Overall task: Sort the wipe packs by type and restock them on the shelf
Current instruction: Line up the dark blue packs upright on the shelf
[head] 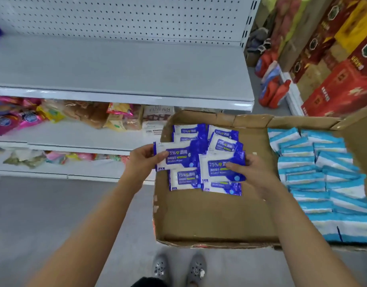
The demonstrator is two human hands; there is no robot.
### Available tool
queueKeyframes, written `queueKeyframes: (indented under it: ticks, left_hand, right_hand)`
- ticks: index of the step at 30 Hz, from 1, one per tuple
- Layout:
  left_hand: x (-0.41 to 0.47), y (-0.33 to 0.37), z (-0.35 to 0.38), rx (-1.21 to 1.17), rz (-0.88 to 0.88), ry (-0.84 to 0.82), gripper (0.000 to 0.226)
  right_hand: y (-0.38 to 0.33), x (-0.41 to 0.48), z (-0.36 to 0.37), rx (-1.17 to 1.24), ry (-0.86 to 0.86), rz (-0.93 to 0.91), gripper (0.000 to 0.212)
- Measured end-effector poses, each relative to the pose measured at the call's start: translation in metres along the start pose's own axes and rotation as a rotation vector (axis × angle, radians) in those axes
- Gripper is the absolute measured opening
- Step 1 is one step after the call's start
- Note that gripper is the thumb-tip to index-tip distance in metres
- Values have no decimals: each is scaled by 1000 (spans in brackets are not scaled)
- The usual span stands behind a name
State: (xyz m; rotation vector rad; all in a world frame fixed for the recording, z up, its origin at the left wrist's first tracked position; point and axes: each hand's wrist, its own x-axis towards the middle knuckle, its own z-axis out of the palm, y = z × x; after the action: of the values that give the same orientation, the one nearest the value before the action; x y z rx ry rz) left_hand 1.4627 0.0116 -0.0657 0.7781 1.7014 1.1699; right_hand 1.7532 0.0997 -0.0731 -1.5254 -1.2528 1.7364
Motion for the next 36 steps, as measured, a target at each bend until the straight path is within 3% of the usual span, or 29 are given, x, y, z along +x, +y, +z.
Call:
queueKeyframes:
  ticks: [3,8,12,16,18,21,28,36]
  left_hand:
    - [2,9,-34,-77,-7,110,15]
    - [8,6,-122,-121,18,230,33]
    - [13,-9,-215,-222,53,333,22]
    - [23,-24,-318,-306,74,388,31]
    - [27,-28,-369,-318,80,413,26]
    - [33,-25,-439,-327,95,434,13]
    - [65,-10,-567,-377,124,507,22]
    - [155,7,-675,-339,132,583,12]
  right_hand:
    - [-39,10,27,5,-40,-81,25]
    - [-75,28,110,25,-110,-138,22]
    - [-93,41,206,21,-198,-167,22]
    - [-112,52,318,26,-307,-182,39]
    - [-121,58,374,27,-342,-194,33]
    - [-136,64,452,16,-340,-225,31]
    - [-180,87,590,19,-328,-303,29]
    - [-233,177,724,40,-334,-379,27]
